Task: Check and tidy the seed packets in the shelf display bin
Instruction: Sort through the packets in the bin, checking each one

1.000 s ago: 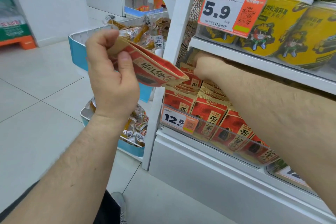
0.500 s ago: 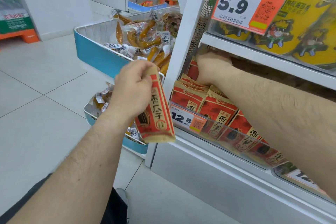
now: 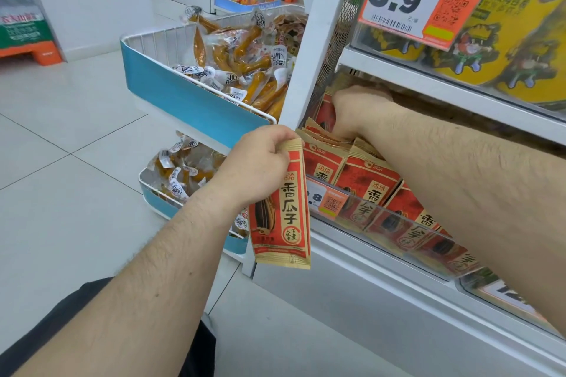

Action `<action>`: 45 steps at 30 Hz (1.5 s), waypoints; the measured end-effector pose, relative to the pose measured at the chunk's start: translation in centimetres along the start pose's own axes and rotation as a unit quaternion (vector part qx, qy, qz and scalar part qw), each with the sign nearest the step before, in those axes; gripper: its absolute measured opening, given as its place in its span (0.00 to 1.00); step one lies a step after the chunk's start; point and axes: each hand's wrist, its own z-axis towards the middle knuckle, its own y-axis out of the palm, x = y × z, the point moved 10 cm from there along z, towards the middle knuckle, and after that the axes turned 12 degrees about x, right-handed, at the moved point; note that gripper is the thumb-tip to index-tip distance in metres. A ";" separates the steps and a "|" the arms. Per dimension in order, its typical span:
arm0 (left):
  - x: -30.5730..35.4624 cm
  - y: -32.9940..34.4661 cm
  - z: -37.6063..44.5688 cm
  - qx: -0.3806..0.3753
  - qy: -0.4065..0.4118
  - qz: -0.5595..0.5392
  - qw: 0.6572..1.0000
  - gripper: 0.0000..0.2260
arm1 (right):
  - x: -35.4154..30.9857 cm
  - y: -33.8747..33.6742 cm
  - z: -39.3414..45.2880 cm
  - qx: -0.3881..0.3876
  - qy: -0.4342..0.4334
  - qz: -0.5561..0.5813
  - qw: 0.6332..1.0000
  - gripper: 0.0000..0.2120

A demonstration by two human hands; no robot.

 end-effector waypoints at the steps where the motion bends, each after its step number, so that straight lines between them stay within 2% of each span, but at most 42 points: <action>1: 0.0 0.1 -0.1 -0.005 -0.001 0.003 1.000 0.14 | 0.0 0.0 0.0 0.001 0.000 -0.002 1.000 0.08; 7: 0.2 0.7 -0.7 -0.027 0.007 -0.003 1.000 0.12 | 0.6 -1.5 -1.3 0.032 0.008 0.036 0.999 0.11; 10: 0.9 1.1 -1.2 -0.038 0.029 -0.001 0.999 0.12 | -0.3 -3.5 -4.5 0.081 -0.047 0.087 0.992 0.14; 13: 1.7 1.9 -1.6 -0.050 0.039 -0.011 0.998 0.13 | -0.8 -7.5 -10.8 0.239 -0.082 0.225 0.941 0.10; 15: 2.2 2.5 -1.9 -0.057 0.047 -0.021 0.997 0.13 | 0.6 -7.8 -14.4 0.281 -0.016 0.315 0.906 0.05; 16: 2.4 3.0 -2.0 -0.062 0.049 -0.027 0.996 0.13 | 1.6 -6.6 -15.3 0.257 0.039 0.357 0.897 0.03; 18: 3.1 4.1 -2.4 -0.074 0.052 -0.051 0.995 0.12 | 2.5 -2.8 -16.2 0.154 0.125 0.431 0.880 0.04; 20: 3.9 5.0 -2.9 -0.087 0.048 -0.084 0.991 0.12 | 2.4 -0.4 -17.1 0.082 0.154 0.500 0.848 0.08; 22: 4.1 5.9 -3.2 -0.103 0.029 -0.114 0.988 0.10 | 2.9 0.0 -17.8 0.077 0.176 0.547 0.815 0.11; 27: 2.8 5.8 -3.0 -0.105 -0.047 -0.196 0.974 0.09 | 4.6 0.5 -19.3 0.071 0.233 0.598 0.764 0.10; 30: 2.9 5.7 -3.3 -0.097 -0.055 -0.237 0.965 0.10 | 4.5 1.1 -19.9 0.046 0.267 0.653 0.707 0.11; 32: 3.1 5.6 -3.6 -0.089 -0.053 -0.249 0.963 0.11 | 4.5 1.1 -20.1 0.040 0.277 0.673 0.685 0.11; 36: 2.7 5.9 -3.9 -0.086 -0.076 -0.269 0.956 0.14 | 4.7 0.8 -20.1 0.050 0.267 0.680 0.681 0.10; 38: 1.9 7.1 -4.6 -0.130 -0.113 -0.274 0.946 0.16 | 5.2 0.7 -19.9 0.070 0.267 0.691 0.669 0.11; 41: 1.1 8.7 -5.9 -0.189 -0.136 -0.263 0.936 0.13 | 6.1 0.9 -19.6 0.101 0.277 0.700 0.650 0.11; 43: 0.8 8.5 -5.5 -0.166 -0.137 -0.272 0.938 0.11 | 6.3 1.5 -19.3 0.097 0.277 0.700 0.651 0.10; 45: 0.8 7.7 -4.7 -0.131 -0.135 -0.282 0.941 0.13 | 5.6 2.2 -19.3 0.052 0.257 0.699 0.666 0.08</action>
